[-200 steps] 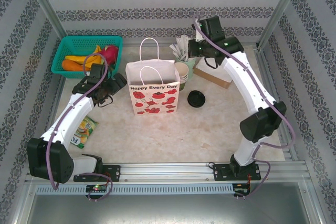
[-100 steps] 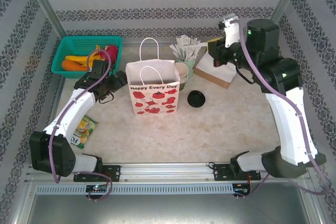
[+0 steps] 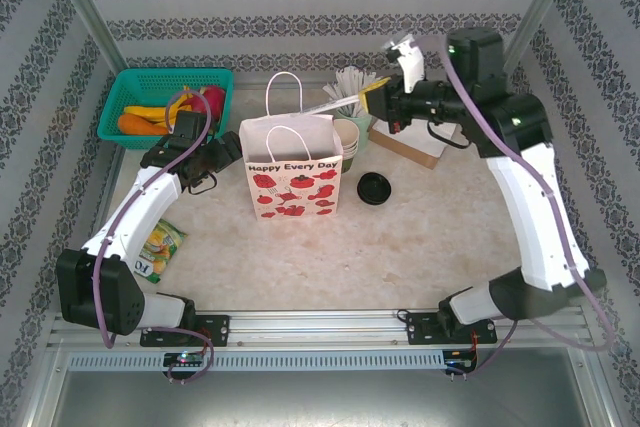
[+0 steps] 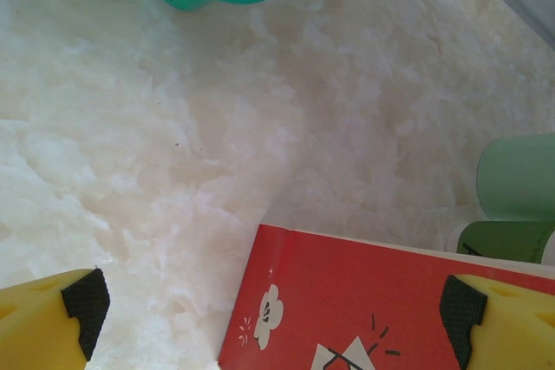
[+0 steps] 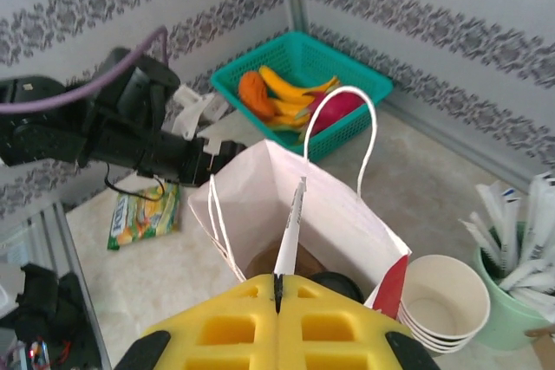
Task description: Pack the takeout coffee
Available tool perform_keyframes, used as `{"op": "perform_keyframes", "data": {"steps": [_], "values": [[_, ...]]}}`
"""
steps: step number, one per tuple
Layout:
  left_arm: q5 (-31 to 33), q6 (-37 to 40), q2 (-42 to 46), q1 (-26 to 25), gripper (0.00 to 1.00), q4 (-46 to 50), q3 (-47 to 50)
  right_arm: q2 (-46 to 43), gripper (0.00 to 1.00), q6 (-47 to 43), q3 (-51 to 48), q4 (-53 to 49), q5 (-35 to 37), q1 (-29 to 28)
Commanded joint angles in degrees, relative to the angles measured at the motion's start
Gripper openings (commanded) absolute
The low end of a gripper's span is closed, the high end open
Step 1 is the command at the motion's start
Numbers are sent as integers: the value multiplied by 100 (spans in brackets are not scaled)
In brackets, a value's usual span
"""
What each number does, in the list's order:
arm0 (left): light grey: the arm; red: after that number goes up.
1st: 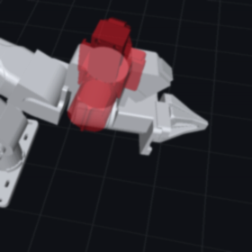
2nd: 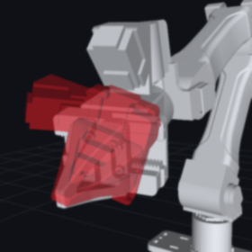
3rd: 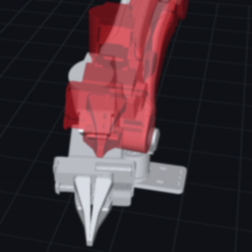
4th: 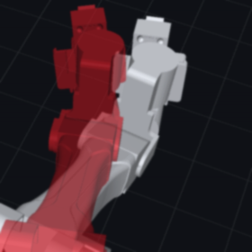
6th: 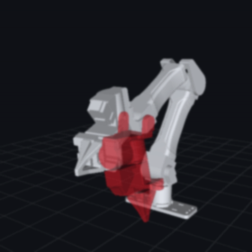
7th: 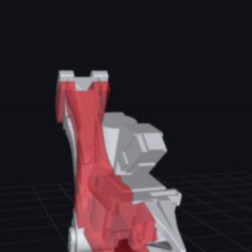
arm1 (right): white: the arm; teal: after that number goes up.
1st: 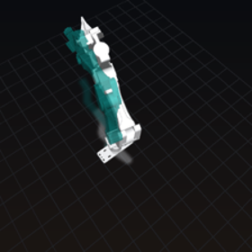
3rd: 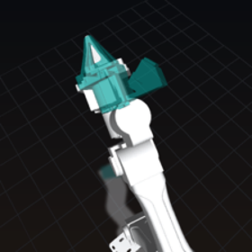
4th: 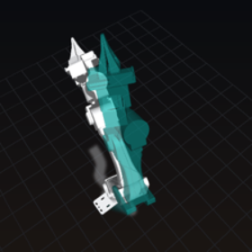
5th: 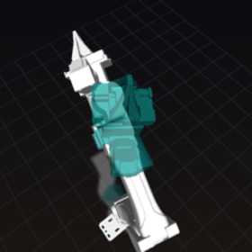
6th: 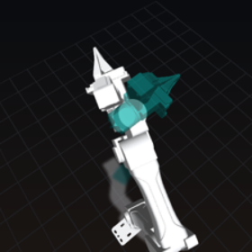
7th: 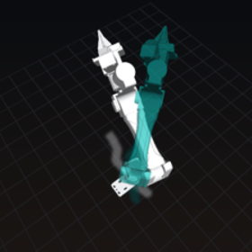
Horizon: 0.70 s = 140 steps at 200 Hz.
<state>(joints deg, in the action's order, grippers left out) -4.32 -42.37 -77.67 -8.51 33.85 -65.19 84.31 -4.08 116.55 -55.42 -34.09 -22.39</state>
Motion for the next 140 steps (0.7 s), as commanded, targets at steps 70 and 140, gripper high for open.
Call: {"op": "perform_keyframes", "data": {"steps": [70, 140], "values": [[-50, 80, 7, 43, 100, 86, -109, 1664, 0, -1417, 350, 145, 84, -794], [-70, 88, 19, 43, 100, 91, -73, 2911, 0, -1447, 1107, 128, 230, -979]]}}
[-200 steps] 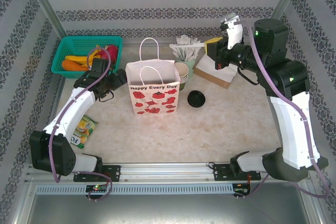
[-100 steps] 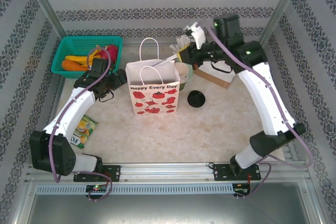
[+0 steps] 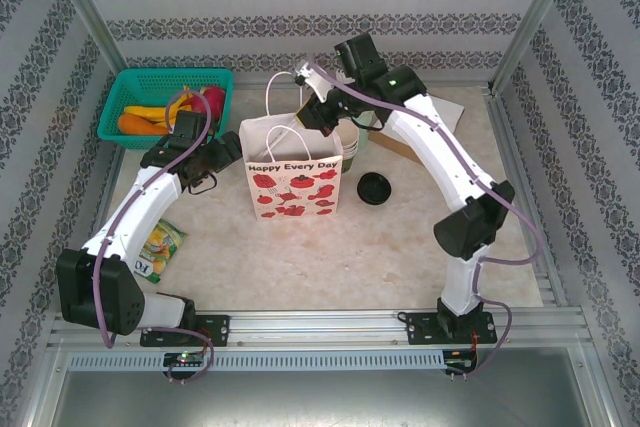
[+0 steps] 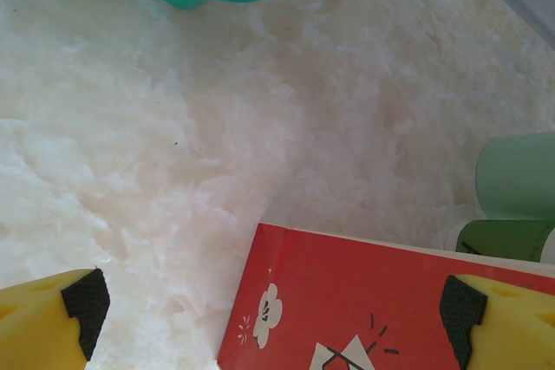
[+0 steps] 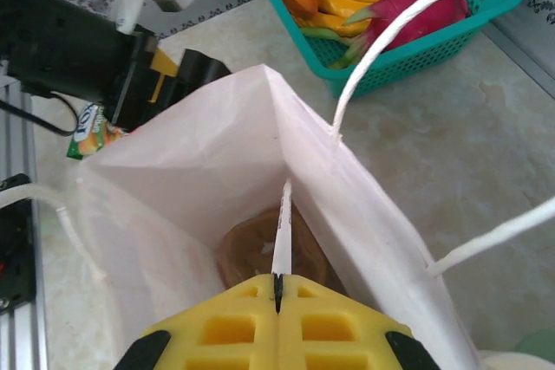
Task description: Pack the takeout coffee
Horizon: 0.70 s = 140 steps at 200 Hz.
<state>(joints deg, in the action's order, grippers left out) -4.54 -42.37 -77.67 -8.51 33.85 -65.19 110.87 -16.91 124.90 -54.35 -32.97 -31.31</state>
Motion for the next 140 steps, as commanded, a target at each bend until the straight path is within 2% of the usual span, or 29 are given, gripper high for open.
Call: {"op": "perform_keyframes", "data": {"steps": [1, 38, 76, 140], "values": [[-48, 84, 21, 47, 100, 94, -69, 266, 0, -164, 272, 21, 126, -91], [-56, 96, 3, 44, 100, 93, -82, 455, 4, -208, 317, -54, 323, -156], [-91, 93, -40, 47, 100, 83, -99, 479, 12, -294, 322, -207, 429, -182], [-92, 108, -28, 48, 100, 105, -117, 220, 30, -326, 263, -313, 638, -218]]}}
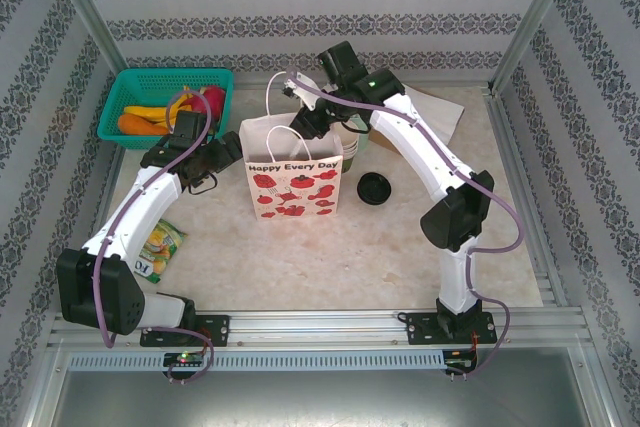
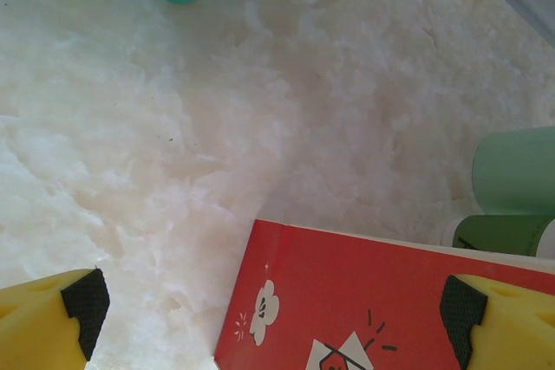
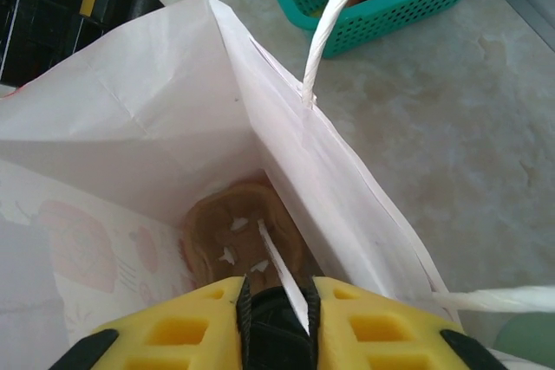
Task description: Pack the takeout coffee
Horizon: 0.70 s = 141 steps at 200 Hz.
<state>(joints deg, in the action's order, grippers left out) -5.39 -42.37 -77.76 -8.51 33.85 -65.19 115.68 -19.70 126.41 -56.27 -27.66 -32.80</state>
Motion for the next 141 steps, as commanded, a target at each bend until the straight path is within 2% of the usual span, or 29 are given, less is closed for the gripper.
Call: {"op": "perform_keyframes", "data": {"steps": [1, 23, 49, 82, 110, 141], "values": [[-6, 107, -20, 46, 100, 100, -117, -268, 30, -40, 116, -121, 110, -69], [-5, 107, 6, 43, 100, 81, -108, -514, 34, 266, 84, -7, 226, -62], [-46, 115, 113, 47, 100, 21, -97, -967, 42, 802, -157, 178, 563, 45], [310, -6, 520, 50, 100, -101, 55, -1726, 52, 1630, -1076, 564, 1298, 476], [208, 138, 933, 48, 100, -508, 256, -2512, 60, 2754, -2512, 1333, 2075, 1298], [5, 288, 1166, 45, 100, -766, 311, -2827, 66, 3826, -3664, 1370, 2620, 2410]]}}
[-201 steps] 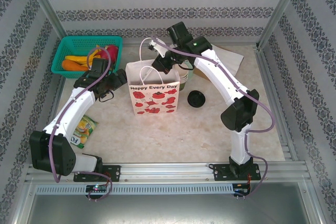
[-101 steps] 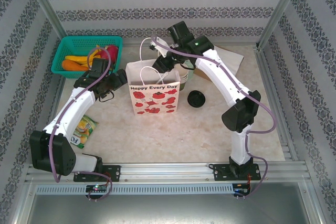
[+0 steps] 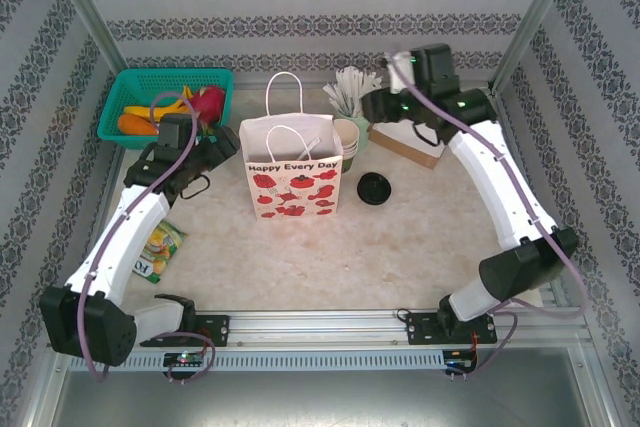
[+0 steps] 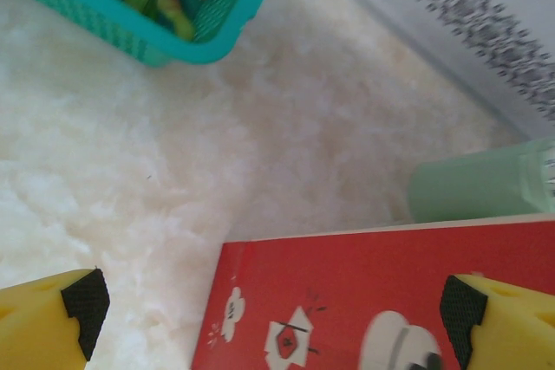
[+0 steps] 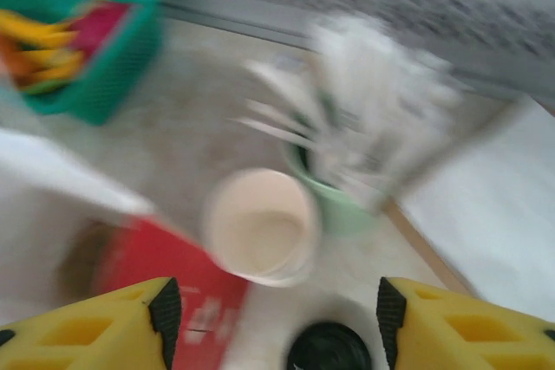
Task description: Pack the takeout coffee
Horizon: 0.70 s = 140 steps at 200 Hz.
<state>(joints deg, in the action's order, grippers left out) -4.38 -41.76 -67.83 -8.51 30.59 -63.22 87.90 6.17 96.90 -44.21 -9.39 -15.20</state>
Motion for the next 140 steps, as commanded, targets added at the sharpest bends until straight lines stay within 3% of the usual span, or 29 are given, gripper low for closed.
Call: {"op": "perform_keyframes", "data": {"steps": [1, 32, 55, 111, 140], "values": [[-92, 228, 174, 44, 99, -449, 116, -51, 66, 1264, -742, 161, 796, 685], [-157, 293, 365, 44, 100, -673, 180, 202, 67, 1806, -1510, 254, 708, 1635], [-524, 537, 355, 43, 100, -670, 40, 702, 67, 1793, -1568, 246, 763, 2007], [-672, 665, 394, 43, 100, -633, -21, 2115, 62, 1600, -797, 155, 1007, 2090], [-599, 647, 371, 42, 100, -562, -10, 2629, 51, 1574, -511, 263, 1152, 2105]]}}
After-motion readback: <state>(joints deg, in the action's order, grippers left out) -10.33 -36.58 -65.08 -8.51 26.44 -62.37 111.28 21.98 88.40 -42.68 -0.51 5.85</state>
